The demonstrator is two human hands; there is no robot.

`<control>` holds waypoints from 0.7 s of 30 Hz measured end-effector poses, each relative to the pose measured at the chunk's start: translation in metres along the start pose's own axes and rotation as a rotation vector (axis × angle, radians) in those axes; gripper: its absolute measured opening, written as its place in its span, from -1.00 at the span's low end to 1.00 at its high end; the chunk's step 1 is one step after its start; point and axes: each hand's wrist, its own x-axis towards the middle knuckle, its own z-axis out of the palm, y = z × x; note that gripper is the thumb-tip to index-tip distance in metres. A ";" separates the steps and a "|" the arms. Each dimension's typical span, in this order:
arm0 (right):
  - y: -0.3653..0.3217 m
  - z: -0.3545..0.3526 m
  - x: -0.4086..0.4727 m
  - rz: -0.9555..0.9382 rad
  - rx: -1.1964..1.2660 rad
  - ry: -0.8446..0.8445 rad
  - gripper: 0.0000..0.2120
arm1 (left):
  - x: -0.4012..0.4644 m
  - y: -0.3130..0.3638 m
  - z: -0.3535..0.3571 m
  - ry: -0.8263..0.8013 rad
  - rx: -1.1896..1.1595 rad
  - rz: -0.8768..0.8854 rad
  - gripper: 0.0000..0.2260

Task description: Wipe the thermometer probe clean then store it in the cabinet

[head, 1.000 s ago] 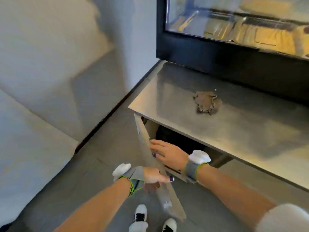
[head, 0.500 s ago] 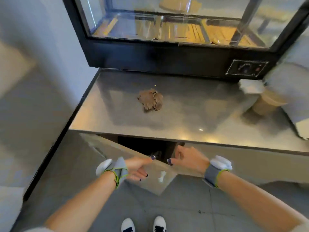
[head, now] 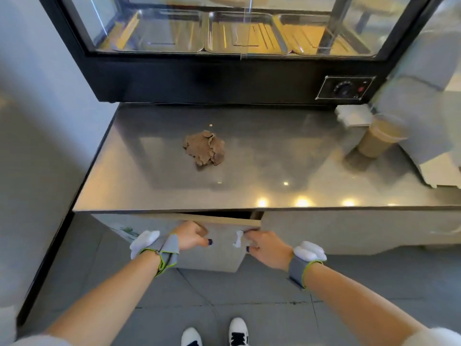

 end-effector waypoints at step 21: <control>-0.014 -0.010 0.035 0.116 -0.028 -0.002 -0.55 | 0.022 -0.005 -0.008 0.039 0.265 0.098 -0.51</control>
